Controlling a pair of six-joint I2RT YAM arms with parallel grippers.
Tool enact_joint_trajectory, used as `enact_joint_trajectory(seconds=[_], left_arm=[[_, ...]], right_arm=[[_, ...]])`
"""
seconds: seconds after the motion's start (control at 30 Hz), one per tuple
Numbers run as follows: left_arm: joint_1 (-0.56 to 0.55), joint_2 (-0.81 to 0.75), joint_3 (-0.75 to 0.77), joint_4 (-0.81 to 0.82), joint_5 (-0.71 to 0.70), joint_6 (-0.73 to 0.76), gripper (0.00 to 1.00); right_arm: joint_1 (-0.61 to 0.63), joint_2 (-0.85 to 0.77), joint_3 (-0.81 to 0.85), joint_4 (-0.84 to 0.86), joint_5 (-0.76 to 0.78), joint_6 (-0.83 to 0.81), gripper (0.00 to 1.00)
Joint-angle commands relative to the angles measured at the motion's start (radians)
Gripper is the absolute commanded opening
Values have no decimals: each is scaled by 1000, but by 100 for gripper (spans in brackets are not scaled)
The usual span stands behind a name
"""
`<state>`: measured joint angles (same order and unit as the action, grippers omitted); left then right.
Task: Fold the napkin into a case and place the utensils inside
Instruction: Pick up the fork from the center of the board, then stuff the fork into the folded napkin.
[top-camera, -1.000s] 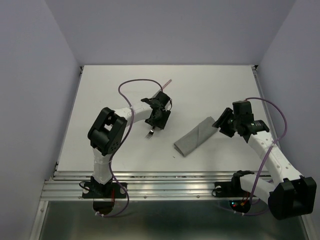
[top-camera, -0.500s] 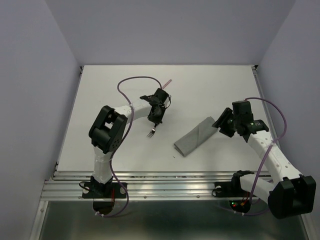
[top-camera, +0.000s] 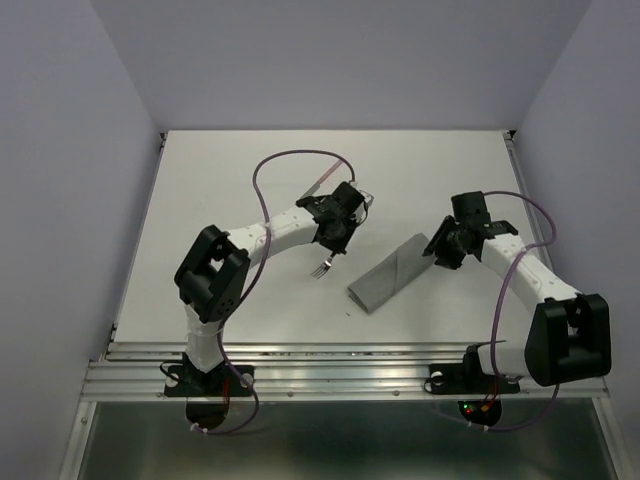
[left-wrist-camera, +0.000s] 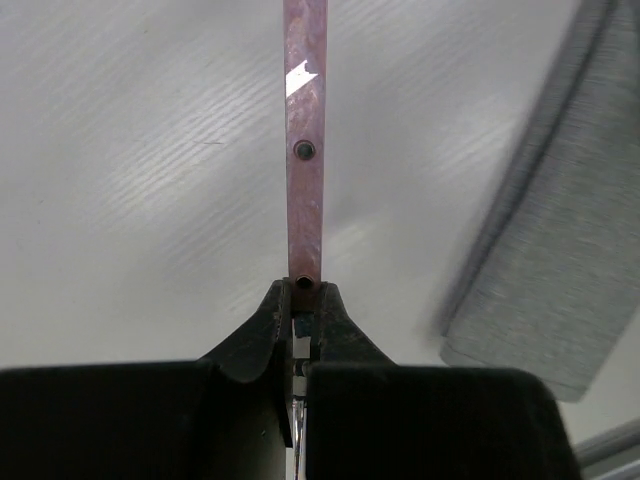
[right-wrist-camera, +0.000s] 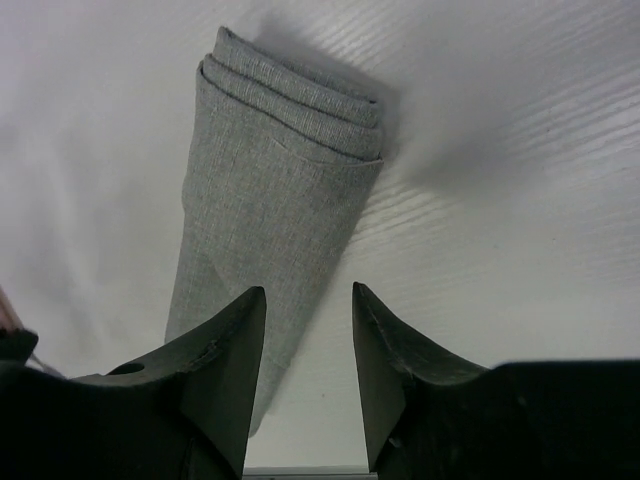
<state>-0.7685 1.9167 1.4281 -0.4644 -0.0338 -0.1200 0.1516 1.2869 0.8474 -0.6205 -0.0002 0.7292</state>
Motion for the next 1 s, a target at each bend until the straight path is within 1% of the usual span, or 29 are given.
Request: enact_joint_trajectory(seconds=[0.0, 0.03, 0.1, 0.17, 0.27, 0.4, 0.47, 0.57, 0.7, 0.8, 0.97], left_arm=[[-81, -139, 61, -46, 0, 3, 0], [-93, -154, 57, -48, 27, 0, 0], [-129, -166, 46, -56, 67, 2, 0], [-147, -168, 40, -69, 75, 8, 0], [-183, -165, 32, -69, 98, 6, 0], [-216, -145, 29, -79, 115, 5, 0], [-230, -110, 41, -121, 120, 3, 0], [-247, -65, 66, -166, 103, 0, 0], [-264, -50, 60, -184, 112, 3, 0], [-265, -25, 75, -209, 92, -9, 0], [-276, -10, 81, -214, 121, -12, 0]], right_arm=[[-49, 29, 82, 45, 46, -17, 44], [-59, 37, 87, 53, 46, -19, 42], [-99, 52, 99, 57, 45, -27, 35], [-138, 75, 105, 59, 45, -34, 29], [-178, 109, 107, 79, 37, -43, 26], [-193, 186, 133, 96, 34, -51, 26], [-193, 215, 145, 113, 32, -51, 26], [-193, 282, 162, 131, 20, -48, 29], [-193, 324, 171, 154, 9, -48, 29], [-193, 345, 168, 173, 8, -56, 29], [-193, 384, 145, 218, -61, -59, 29]])
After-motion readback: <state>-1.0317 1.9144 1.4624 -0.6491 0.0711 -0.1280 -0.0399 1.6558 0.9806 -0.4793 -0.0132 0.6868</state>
